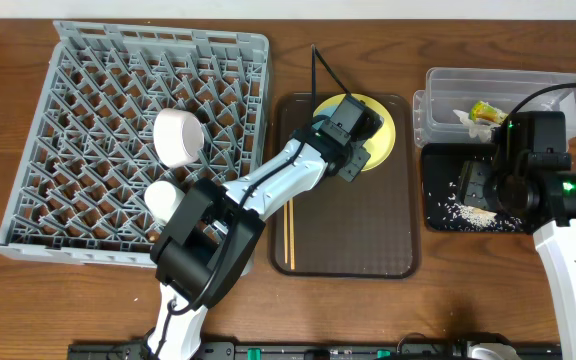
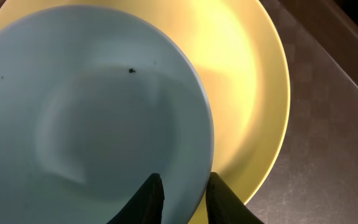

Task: Sort waste into correct bins and load items into the dishwasher
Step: 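Reach the left gripper to the yellow plate and grasp the blue bowl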

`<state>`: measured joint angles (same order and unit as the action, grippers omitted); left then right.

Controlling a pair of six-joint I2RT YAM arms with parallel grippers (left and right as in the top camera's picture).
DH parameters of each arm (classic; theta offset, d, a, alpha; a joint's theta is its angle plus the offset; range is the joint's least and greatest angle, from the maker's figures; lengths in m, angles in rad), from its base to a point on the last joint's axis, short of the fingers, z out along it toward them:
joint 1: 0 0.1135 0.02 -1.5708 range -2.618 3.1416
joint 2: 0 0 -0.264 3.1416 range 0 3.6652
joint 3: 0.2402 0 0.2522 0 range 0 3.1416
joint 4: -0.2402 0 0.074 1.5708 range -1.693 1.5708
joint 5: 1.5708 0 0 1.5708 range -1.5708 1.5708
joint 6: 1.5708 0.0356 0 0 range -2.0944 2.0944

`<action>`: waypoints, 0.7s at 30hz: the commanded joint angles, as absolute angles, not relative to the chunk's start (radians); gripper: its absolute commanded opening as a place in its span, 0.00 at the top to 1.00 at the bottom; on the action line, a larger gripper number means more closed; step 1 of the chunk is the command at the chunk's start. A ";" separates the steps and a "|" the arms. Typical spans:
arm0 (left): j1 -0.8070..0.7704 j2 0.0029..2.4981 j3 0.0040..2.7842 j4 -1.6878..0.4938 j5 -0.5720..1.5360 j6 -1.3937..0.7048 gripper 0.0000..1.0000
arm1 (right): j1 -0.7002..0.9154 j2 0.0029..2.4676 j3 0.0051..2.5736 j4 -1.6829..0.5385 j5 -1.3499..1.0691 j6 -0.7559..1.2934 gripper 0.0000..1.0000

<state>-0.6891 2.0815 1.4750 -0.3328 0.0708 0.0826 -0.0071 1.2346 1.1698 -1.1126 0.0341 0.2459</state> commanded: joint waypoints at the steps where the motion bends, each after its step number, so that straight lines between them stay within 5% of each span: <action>1: -0.686 2.088 1.487 -0.335 0.054 0.086 0.76 | -0.026 1.229 1.177 -1.119 0.044 0.261 0.37; 11: -0.686 2.093 1.476 -0.334 0.024 0.086 0.77 | -0.026 1.229 1.177 -1.126 0.044 0.261 0.37; 21: -0.686 2.093 1.476 -0.334 -0.039 0.086 0.93 | -0.026 1.229 1.177 -1.127 0.044 0.261 0.37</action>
<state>-0.6891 2.0815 1.4750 -0.3328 -0.0074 0.0822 -0.0071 1.2346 1.1694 -1.1259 0.0341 0.2462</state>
